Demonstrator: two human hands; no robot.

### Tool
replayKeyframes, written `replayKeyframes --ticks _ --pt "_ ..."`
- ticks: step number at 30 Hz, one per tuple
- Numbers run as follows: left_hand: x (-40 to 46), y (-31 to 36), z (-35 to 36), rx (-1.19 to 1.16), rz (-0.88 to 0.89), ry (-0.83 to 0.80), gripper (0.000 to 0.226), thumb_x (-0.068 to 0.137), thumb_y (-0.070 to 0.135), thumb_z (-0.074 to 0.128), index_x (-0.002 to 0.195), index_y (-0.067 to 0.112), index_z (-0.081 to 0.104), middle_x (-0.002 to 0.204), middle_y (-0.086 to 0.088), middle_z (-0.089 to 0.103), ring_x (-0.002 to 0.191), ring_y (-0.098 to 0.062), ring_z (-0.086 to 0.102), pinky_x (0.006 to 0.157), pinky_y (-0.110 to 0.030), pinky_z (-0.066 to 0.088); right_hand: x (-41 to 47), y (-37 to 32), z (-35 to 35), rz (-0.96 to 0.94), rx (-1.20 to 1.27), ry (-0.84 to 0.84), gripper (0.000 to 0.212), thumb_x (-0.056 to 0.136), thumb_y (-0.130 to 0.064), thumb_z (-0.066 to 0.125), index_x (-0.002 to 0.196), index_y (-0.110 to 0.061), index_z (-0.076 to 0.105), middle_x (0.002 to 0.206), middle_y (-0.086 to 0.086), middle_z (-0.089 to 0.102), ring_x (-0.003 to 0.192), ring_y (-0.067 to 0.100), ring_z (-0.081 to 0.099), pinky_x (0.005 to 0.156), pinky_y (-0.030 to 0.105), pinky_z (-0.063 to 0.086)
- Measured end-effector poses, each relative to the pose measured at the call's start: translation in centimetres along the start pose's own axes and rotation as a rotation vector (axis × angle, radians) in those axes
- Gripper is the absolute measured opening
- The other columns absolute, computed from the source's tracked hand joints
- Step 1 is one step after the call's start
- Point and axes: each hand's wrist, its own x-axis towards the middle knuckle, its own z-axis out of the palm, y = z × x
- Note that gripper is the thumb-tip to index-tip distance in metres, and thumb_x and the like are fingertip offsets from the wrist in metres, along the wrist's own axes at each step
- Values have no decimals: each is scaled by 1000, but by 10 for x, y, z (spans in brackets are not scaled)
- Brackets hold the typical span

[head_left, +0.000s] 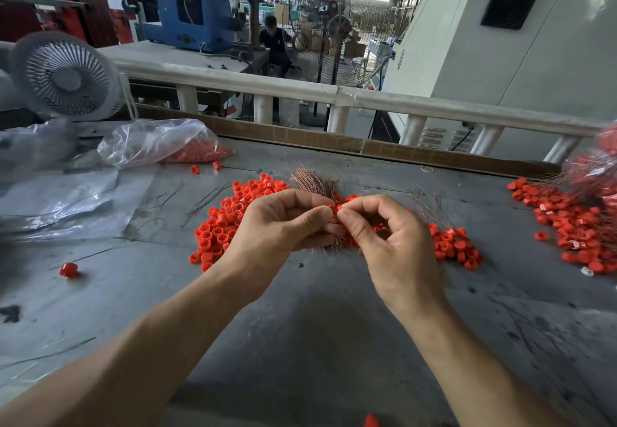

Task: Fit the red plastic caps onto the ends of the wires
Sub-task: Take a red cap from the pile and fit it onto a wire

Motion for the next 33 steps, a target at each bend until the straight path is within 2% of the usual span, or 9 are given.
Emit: replayKeyframes --ticks 7,13,21,33 --pt "0 0 0 3 -1 2 28 79 17 74 102 2 71 91 -21 76 89 -26 76 80 -33 62 1 2 -3 -12 -110 -13 10 92 -23 74 95 -33 73 93 -19 73 94 3 70 80 9 48" --pt "0 1 1 9 2 6 33 81 14 72 107 -4 67 96 -26 75 90 -29 76 79 -32 62 1 -1 -3 -73 -170 90 6 91 -21 75 95 -24 74 92 -13 71 95 10 68 82 16 49" --pt "-1 1 2 52 26 -6 27 80 15 73 102 0 70 90 -20 76 87 -25 76 82 -34 63 2 -4 -3 -121 -225 39 8 88 -13 79 90 -19 77 88 -13 69 91 6 67 80 10 45" --pt "-2 1 5 115 63 19 31 82 11 71 105 -8 67 93 -27 74 86 -27 75 82 -34 63 3 -4 -5 -155 -275 20 6 86 -10 81 88 -15 77 86 -10 70 87 6 67 79 13 47"
